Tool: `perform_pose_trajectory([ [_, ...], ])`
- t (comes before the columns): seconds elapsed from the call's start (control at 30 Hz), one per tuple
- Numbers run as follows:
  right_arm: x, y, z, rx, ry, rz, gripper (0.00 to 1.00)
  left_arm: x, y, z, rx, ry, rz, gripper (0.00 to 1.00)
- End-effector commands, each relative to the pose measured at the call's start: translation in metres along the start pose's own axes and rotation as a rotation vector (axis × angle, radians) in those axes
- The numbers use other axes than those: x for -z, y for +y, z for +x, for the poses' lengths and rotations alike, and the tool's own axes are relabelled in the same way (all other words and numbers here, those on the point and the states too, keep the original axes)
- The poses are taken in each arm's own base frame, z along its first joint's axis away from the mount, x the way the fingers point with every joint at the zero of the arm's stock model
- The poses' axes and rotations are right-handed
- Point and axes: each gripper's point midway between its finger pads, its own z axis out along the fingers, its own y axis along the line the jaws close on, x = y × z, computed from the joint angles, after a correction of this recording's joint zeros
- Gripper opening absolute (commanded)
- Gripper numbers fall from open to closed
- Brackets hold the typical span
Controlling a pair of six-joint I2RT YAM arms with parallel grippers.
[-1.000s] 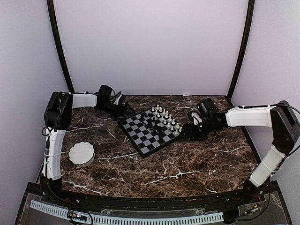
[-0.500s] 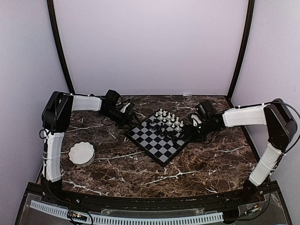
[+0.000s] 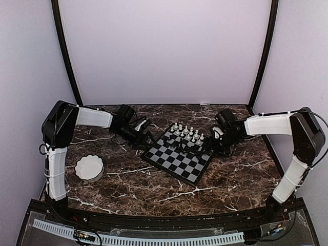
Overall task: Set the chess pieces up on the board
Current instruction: Adjust the chessboard at the center of the board.
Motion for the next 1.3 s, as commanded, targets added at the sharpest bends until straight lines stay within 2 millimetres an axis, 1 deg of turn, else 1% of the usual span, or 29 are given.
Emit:
perform_pose_trajectory([
  [0.0, 0.017, -0.004, -0.009, -0.016, -0.027, 0.058, 0.70, -0.001, -0.006, 0.019, 0.034, 0.031, -0.001, 0.86],
  [0.13, 0.026, -0.011, -0.012, -0.019, -0.043, 0.096, 0.69, -0.004, -0.003, 0.021, 0.052, 0.026, -0.027, 0.77],
  [0.3, 0.036, -0.036, -0.016, -0.068, -0.076, 0.179, 0.63, -0.005, 0.004, 0.016, 0.092, -0.004, -0.079, 0.69],
  [0.37, 0.034, -0.044, -0.018, -0.101, -0.089, 0.166, 0.59, -0.005, 0.007, 0.012, 0.106, -0.019, -0.094, 0.65],
  [0.43, 0.031, -0.049, -0.021, -0.127, -0.100, 0.145, 0.55, -0.005, 0.008, 0.009, 0.121, -0.033, -0.105, 0.58],
  [0.57, 0.022, -0.048, -0.029, -0.126, -0.138, 0.077, 0.46, -0.007, 0.008, 0.005, 0.121, -0.041, -0.095, 0.47],
  [0.67, 0.013, -0.048, -0.031, -0.130, -0.125, 0.054, 0.41, -0.008, 0.009, 0.004, 0.120, -0.034, -0.099, 0.42],
  [0.83, 0.000, -0.047, -0.032, -0.111, -0.111, 0.031, 0.28, -0.010, 0.015, 0.011, 0.129, -0.009, -0.122, 0.34],
  [0.93, -0.006, -0.048, -0.030, -0.105, -0.094, 0.029, 0.26, -0.012, 0.017, 0.020, 0.144, 0.011, -0.119, 0.29],
  [1.1, -0.011, -0.051, -0.025, -0.103, -0.085, 0.029, 0.24, -0.013, 0.018, 0.033, 0.153, 0.029, -0.126, 0.24],
  [1.27, -0.018, -0.049, -0.019, -0.098, -0.067, 0.000, 0.22, -0.013, 0.012, 0.046, 0.149, 0.043, -0.126, 0.20],
])
